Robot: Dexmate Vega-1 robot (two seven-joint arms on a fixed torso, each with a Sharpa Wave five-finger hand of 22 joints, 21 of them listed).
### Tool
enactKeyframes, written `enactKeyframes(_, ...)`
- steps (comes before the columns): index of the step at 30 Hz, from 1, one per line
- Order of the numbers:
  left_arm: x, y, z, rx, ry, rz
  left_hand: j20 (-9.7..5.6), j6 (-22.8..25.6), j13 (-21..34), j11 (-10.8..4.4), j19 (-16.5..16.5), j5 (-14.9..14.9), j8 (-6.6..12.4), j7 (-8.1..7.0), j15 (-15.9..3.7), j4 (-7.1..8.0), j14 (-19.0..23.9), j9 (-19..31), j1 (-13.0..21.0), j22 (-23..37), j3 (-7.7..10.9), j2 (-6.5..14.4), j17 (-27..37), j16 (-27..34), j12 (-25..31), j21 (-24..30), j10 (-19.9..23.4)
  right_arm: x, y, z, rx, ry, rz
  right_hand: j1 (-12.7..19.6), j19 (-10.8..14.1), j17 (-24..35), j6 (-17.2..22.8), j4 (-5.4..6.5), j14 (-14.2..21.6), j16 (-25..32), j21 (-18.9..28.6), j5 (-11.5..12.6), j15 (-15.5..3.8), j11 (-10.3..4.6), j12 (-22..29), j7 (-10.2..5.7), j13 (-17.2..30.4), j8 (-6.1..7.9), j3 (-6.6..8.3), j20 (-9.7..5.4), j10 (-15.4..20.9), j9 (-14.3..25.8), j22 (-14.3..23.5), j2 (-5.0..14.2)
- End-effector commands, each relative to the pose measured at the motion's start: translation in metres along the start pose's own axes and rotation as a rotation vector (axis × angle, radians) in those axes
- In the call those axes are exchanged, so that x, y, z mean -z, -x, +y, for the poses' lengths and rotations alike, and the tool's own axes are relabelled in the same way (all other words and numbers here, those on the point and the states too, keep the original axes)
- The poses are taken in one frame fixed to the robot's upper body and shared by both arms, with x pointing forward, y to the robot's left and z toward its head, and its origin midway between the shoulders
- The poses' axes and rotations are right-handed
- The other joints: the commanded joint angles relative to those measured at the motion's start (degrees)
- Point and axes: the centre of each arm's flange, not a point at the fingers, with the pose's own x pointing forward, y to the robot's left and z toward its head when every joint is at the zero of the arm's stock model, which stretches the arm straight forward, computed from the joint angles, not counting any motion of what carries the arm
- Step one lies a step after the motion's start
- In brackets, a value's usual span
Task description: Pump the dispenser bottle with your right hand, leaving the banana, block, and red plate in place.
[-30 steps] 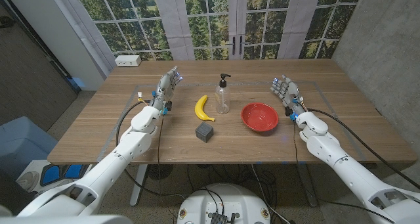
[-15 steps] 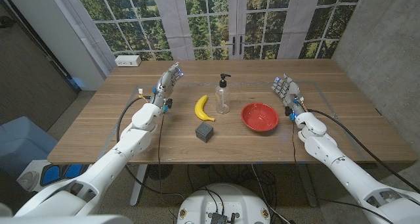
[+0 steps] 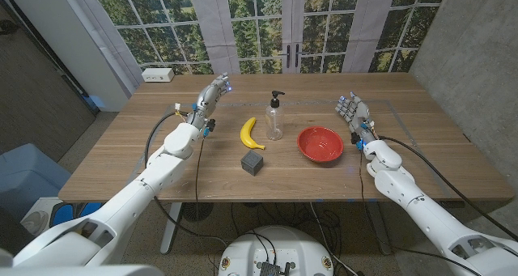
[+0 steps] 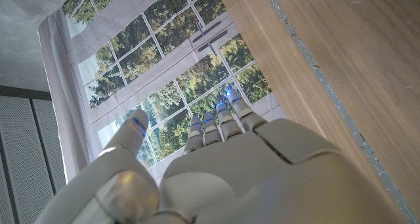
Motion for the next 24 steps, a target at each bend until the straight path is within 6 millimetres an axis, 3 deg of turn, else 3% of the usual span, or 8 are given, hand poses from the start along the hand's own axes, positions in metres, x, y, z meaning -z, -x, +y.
enactKeyframes(1,-0.011,-0.002,-0.007,0.055,-0.099,-0.005,0.22,0.5,0.1,-0.04,0.6,0.0,0.35,-0.05,-0.01,-0.53,0.5,0.3,0.2,0.2,0.0,-0.8,0.3,0.1,0.0,-0.1,0.4,0.0,0.006,0.005,0.012,0.004,-0.007,0.4,0.4,0.0,0.7,-0.44,0.6,0.5,-0.4,0.4,0.03,0.07,0.6,0.18,0.0,0.42,0.2,0.2,0.7,0.2,0.2,-0.2)
enactKeyframes(24,-0.014,0.002,-0.018,0.145,-0.162,0.011,0.11,-0.1,0.2,-0.33,0.6,-0.2,0.04,-0.52,-0.47,-2.75,0.3,0.4,0.6,0.2,-0.7,-2.4,0.4,-0.4,-0.5,-1.4,0.1,-0.002,0.012,0.009,0.014,0.018,-0.015,0.4,0.6,-0.1,1.2,-0.93,0.7,0.4,-0.9,0.5,0.1,0.41,0.7,0.31,0.0,0.47,0.01,0.28,1.3,0.2,0.2,-0.04)
